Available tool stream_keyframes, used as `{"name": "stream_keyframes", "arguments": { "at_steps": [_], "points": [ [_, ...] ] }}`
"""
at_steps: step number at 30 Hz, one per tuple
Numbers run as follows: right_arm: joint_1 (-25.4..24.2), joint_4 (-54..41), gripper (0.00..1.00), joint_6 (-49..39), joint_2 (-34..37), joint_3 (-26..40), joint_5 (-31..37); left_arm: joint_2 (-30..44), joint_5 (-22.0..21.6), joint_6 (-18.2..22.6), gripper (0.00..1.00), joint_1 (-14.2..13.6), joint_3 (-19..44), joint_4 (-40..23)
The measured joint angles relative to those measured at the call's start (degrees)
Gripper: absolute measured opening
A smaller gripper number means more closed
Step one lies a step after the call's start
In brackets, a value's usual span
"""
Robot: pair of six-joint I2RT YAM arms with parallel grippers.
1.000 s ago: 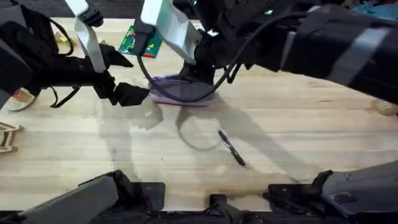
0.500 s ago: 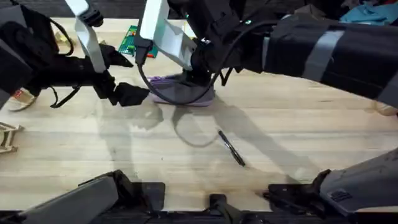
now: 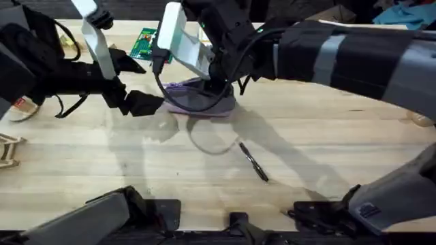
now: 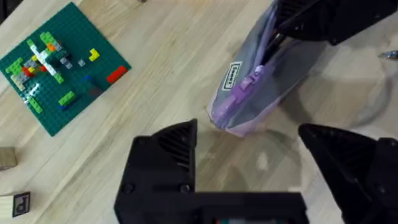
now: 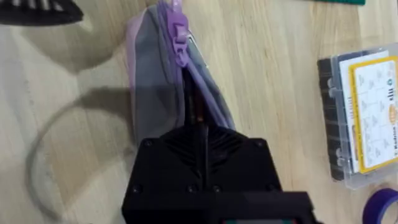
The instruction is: Unzip the bag, pick up the pens from the table one at a time and place them inside, then zip the bag closed.
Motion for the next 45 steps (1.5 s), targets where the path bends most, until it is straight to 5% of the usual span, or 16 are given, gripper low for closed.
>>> {"name": "stream_keyframes", "arguments": {
  "at_steps": [14, 20, 21, 35, 45],
  "points": [
    [-0.4, 0.7, 0.064, 0.0, 5.0, 0.0, 0.3, 0.0, 0.0, 0.0, 0.993, 0.0, 0.0, 0.0],
    [-0.5, 0.4, 0.901, -0.2, 5.0, 0.1, 0.8, 0.0, 0.0, 0.0, 0.993, 0.0, 0.0, 0.0],
    [-0.6, 0.6, 0.972, -0.4, 5.0, 0.1, 1.1, 0.0, 0.0, 0.0, 0.993, 0.0, 0.0, 0.0],
    [-0.7, -1.6, 0.998, -0.3, 4.8, 0.9, 1.1, 0.0, 0.0, 0.0, 0.993, 0.0, 0.0, 0.0],
    [-0.4, -16.3, 0.999, 12.3, -12.4, 0.9, 2.0, 0.0, 0.0, 0.0, 0.994, 0.0, 0.0, 0.0]
  ]
}}
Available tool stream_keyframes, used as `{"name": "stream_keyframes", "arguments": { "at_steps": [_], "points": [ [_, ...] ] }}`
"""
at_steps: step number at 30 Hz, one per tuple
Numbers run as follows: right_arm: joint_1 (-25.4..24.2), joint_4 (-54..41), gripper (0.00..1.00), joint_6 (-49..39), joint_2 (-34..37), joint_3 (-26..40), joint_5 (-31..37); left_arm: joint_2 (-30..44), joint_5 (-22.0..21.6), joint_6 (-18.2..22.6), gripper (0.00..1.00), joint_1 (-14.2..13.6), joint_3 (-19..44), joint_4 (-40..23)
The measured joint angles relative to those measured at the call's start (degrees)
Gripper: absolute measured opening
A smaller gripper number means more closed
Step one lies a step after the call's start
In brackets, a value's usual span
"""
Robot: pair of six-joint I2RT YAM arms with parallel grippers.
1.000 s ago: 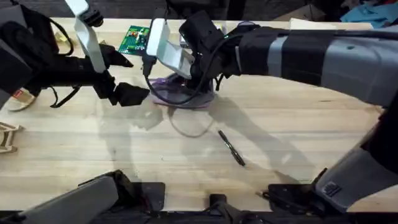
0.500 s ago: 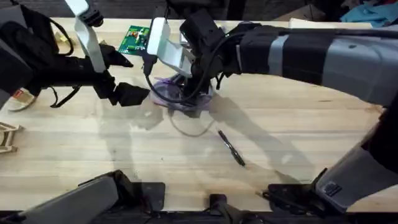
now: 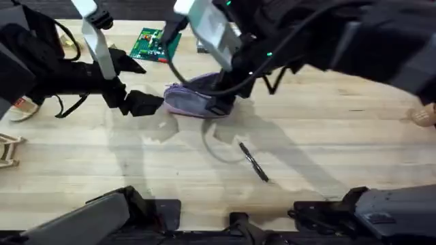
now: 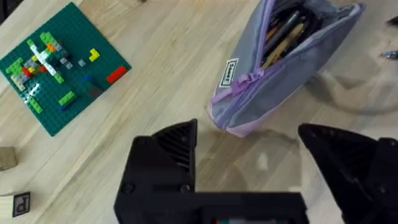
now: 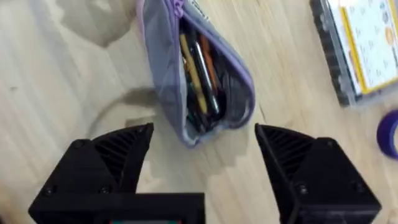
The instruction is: Unzip the bag, pick up the pens from the table one at a time and place them inside, then zip the bag closed.
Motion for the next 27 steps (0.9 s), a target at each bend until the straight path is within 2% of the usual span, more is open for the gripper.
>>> {"name": "stream_keyframes", "arguments": {
  "at_steps": [1, 5, 6, 12, 22, 27],
  "points": [
    [0.0, -3.1, 0.998, 1.9, -2.3, 0.0, 0.2, 0.0, 0.0, 0.0, 0.994, 0.0, 0.0, 0.0],
    [0.0, -7.0, 0.998, 3.3, -3.4, 0.0, 0.2, 0.0, 0.0, 0.0, 0.994, 0.0, 0.0, 0.0],
    [0.0, -9.0, 0.998, 6.1, -3.4, 0.0, 0.2, 0.0, 0.0, 0.0, 0.992, 0.0, 0.0, 0.0],
    [0.0, -11.0, 0.998, 9.7, -4.4, 0.0, 0.2, 0.0, 0.0, 0.0, 0.994, 0.0, 0.0, 0.0],
    [0.0, -16.8, 0.998, 10.8, -11.0, 0.0, 2.2, 0.0, 0.0, 0.0, 0.994, 0.0, 0.0, -0.1],
    [-1.5, -16.5, 0.998, 11.1, -14.7, -3.6, 2.3, 0.0, 0.0, 0.0, 0.993, 0.0, 0.0, -0.4]
  ]
}}
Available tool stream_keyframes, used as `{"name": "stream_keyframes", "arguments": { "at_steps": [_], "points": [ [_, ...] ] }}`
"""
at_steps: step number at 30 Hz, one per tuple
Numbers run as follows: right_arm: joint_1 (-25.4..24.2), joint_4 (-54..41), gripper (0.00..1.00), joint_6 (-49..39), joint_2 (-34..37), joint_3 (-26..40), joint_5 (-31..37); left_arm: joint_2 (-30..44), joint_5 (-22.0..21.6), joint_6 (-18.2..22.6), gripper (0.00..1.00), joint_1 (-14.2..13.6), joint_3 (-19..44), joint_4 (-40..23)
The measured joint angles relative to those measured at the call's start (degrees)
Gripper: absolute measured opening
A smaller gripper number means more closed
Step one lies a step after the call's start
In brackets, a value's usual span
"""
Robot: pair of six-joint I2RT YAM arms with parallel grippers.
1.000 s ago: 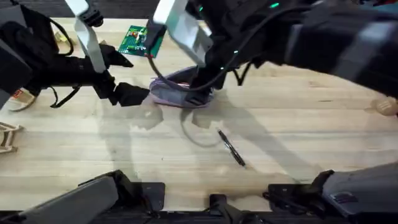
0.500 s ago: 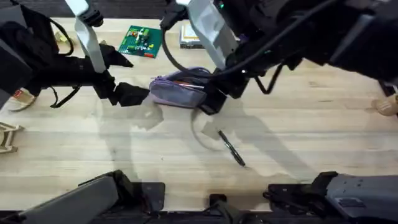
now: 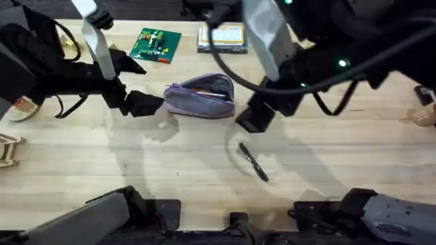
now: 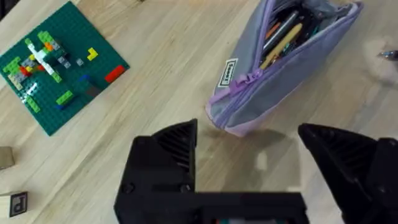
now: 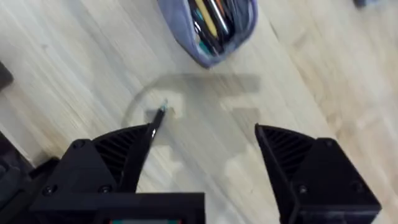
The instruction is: Unzip the bag, pick up the pens from the table one at a time and place them inside, then zip the bag closed.
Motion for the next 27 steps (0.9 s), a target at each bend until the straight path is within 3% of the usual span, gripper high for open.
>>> {"name": "stream_keyframes", "arguments": {
  "at_steps": [7, 11, 17, 22, 27],
  "points": [
    [-3.4, 0.9, 0.998, 2.0, -5.8, -7.2, 0.7, 0.0, 0.0, 0.0, 0.993, 0.0, 0.0, -0.1],
    [-3.6, 5.5, 0.998, 10.0, -9.2, -15.7, 2.2, 0.0, 0.0, 0.0, 0.993, 0.0, 0.0, -0.1],
    [8.0, 16.9, 0.998, 24.3, -9.2, -28.4, 5.2, 0.0, 0.0, 0.0, 0.993, 0.0, 0.0, 0.6],
    [12.1, 22.2, 0.998, 27.1, -9.1, -32.1, 7.0, 0.0, 0.0, 0.0, 0.993, 0.0, 0.0, 0.6],
    [12.9, 24.1, 0.998, 28.5, -5.9, -33.0, 7.8, 0.0, 0.0, 0.0, 0.993, 0.0, 0.0, 0.6]
  ]
}}
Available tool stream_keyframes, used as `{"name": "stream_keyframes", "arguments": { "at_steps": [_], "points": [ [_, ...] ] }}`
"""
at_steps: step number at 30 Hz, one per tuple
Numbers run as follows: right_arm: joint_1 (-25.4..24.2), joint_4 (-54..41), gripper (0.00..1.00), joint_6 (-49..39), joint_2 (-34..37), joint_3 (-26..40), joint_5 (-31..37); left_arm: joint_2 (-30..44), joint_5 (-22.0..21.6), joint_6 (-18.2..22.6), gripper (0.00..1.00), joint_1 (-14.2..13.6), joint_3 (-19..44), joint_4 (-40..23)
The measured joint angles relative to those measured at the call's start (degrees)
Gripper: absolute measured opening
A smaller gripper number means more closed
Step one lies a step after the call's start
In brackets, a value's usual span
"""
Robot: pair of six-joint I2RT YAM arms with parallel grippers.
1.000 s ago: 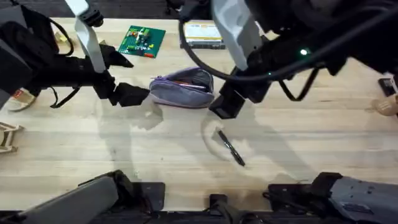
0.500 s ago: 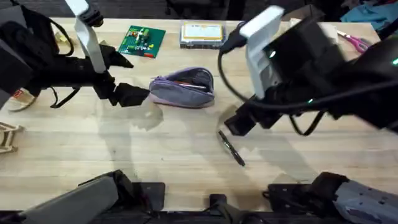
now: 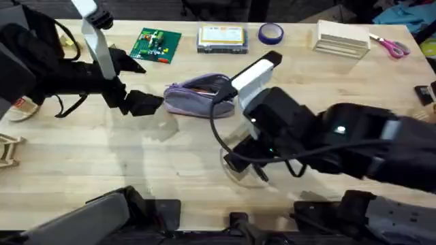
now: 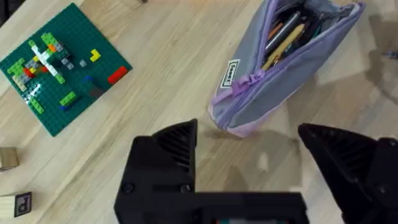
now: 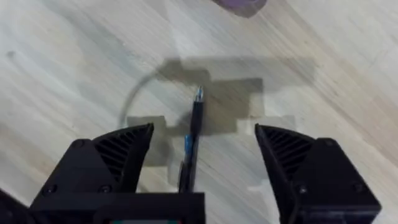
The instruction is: Unzip the bag, pick up the pens from the table one at a time and place them inside, then zip the bag closed.
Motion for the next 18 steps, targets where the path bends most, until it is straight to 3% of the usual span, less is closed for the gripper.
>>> {"name": "stream_keyframes", "arguments": {
  "at_steps": [9, 18],
  "points": [
    [0.0, 3.9, 0.998, 1.7, 2.8, 0.0, 0.1, 0.0, 0.0, 0.0, 0.993, 0.0, 0.0, 0.0],
    [0.0, 3.9, 0.998, 8.9, 2.8, 0.0, -0.1, 0.0, 0.0, 0.0, 0.993, 0.0, 0.0, 0.0]
  ]
}}
